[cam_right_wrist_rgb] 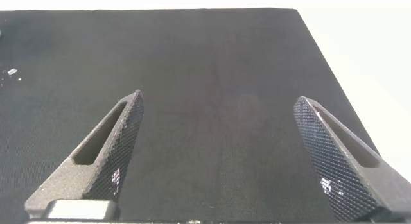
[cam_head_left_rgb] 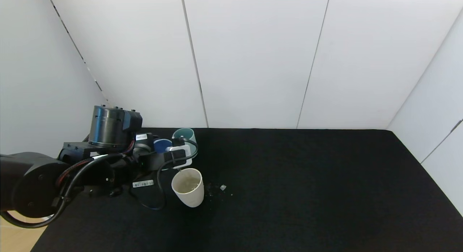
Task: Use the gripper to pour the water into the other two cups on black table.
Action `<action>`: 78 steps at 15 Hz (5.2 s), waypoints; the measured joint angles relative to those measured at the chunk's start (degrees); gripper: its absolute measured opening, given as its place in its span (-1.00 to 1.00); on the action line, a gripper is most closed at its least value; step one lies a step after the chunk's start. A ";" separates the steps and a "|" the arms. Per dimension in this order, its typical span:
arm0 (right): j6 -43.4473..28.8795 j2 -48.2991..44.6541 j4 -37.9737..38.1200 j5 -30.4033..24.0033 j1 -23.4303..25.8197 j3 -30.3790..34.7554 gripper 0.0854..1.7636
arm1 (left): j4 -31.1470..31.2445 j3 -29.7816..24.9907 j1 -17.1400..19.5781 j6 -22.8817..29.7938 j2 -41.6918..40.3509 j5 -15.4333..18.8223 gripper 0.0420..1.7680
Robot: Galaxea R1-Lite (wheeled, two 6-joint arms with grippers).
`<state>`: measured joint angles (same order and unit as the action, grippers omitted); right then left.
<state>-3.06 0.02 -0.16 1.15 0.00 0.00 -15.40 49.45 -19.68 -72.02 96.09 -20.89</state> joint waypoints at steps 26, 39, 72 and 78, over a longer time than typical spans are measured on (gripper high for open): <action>0.00 0.00 0.00 0.00 0.00 0.00 0.94 | -0.15 18.74 -9.37 50.86 5.62 12.50 0.39; 0.00 0.00 0.00 0.00 0.00 0.00 0.94 | -2.40 43.54 -20.11 76.42 31.26 11.50 0.39; 0.00 0.00 0.00 0.00 0.00 0.00 0.94 | 2.58 62.65 -22.88 79.15 51.37 1.79 0.66; 0.00 0.00 0.00 -0.02 0.00 0.00 0.94 | 2.58 62.62 -22.95 79.09 51.32 1.77 0.81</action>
<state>-3.06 0.02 -0.16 1.12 0.00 0.00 -12.81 112.07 -42.63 7.07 147.41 -19.13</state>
